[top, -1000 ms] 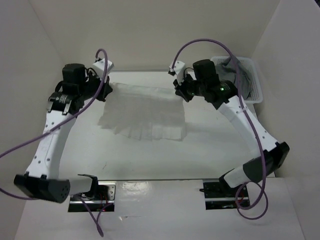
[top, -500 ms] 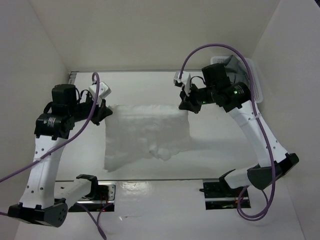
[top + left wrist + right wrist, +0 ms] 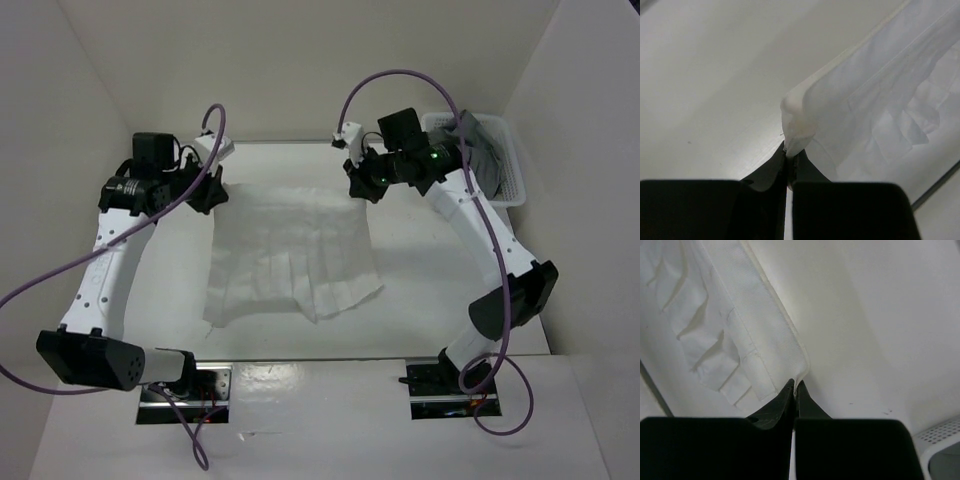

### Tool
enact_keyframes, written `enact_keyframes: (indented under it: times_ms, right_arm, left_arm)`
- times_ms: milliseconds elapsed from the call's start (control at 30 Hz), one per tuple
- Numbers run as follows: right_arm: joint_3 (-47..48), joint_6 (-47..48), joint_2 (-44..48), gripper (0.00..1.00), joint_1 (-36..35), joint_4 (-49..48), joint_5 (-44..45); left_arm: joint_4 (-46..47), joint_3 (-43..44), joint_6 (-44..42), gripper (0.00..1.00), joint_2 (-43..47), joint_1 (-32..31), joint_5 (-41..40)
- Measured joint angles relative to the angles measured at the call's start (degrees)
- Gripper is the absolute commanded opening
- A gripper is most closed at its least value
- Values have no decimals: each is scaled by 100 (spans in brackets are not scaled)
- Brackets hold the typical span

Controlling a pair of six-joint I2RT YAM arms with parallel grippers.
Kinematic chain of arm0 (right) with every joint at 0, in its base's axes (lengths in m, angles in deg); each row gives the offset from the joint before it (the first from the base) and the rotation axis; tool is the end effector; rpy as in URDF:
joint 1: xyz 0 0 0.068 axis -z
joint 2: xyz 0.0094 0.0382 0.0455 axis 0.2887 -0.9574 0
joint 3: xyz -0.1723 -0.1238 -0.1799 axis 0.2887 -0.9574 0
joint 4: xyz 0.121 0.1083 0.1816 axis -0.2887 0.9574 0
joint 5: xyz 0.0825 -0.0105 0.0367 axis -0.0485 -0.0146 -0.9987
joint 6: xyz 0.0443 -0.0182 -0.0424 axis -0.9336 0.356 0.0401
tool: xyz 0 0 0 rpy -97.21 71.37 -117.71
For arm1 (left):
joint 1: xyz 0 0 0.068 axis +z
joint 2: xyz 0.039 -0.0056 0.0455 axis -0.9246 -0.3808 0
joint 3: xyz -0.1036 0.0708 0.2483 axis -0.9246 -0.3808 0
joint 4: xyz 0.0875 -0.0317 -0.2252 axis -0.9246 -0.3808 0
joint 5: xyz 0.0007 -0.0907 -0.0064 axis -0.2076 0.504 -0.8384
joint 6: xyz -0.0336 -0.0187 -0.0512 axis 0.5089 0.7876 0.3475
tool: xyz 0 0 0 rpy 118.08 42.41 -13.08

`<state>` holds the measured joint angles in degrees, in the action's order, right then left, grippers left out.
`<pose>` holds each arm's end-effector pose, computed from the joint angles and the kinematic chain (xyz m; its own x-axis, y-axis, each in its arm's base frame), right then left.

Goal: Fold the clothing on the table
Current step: Fold the skirt

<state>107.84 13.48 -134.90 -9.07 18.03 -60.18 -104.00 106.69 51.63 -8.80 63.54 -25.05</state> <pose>0.2869 0.1601 0.3885 -0.2592 -0.6417 -0.7218 -0.8841 0.4586 -0.0902 0.2589 -0.0396 0.3928 -0.4668 0.3280 -0.8213 0.5788 0.8155 -0.0032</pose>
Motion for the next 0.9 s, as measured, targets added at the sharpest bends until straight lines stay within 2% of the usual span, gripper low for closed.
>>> enact_keyframes:
  times_ms: [133,267,467,733,900]
  right_arm:
    - [251,-254,254,0,4,-413,249]
    - [389,-507,636,0,101,-605,127]
    - [754,-636,1141,0,435,-573,-739]
    - [774,-468,2094,0,774,-109,-2037]
    - [785,-348,2476,0,885,186,-2518]
  left_arm:
    - [282,278,151,0,190,-2,-160]
    - [278,579,323,0,505,-26,-162]
    - [129,1058,367,0,1167,-24,280]
    - [-356,1051,168,0,2205,216,1414]
    - [-483,874,85,1,2632,264,1762]
